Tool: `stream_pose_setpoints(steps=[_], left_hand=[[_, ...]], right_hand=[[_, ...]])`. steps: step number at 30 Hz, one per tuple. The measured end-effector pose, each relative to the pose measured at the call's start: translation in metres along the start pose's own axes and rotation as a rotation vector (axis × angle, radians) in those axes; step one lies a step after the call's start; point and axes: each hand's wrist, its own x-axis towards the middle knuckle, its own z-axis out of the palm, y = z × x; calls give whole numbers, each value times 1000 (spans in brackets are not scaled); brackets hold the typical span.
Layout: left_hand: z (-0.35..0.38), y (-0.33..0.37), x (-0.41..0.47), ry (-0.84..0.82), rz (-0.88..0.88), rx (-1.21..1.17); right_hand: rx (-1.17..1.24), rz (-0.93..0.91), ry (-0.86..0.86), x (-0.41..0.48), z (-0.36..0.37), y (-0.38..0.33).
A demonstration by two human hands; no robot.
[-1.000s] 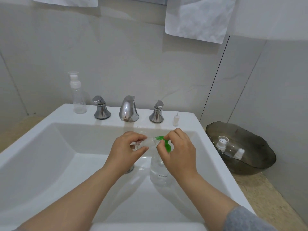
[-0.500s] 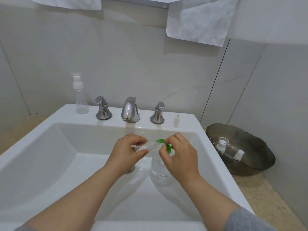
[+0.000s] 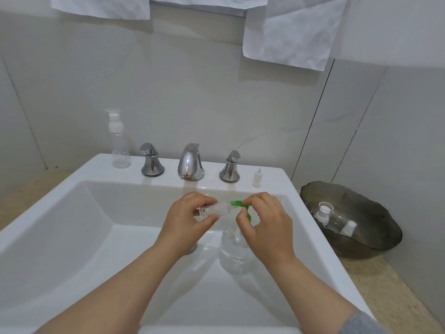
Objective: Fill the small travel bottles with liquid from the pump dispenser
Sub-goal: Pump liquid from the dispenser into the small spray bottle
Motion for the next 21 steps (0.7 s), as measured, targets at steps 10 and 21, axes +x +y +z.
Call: stream_pose_setpoints(steps=[10,21], left_hand=[[0,-2,-2,-49,-44,9],[-1,0,-5,-93,-75,42]], right_hand=[[19,73,-42,-2,2,-4],[5,76,-84,-9,0,-3]])
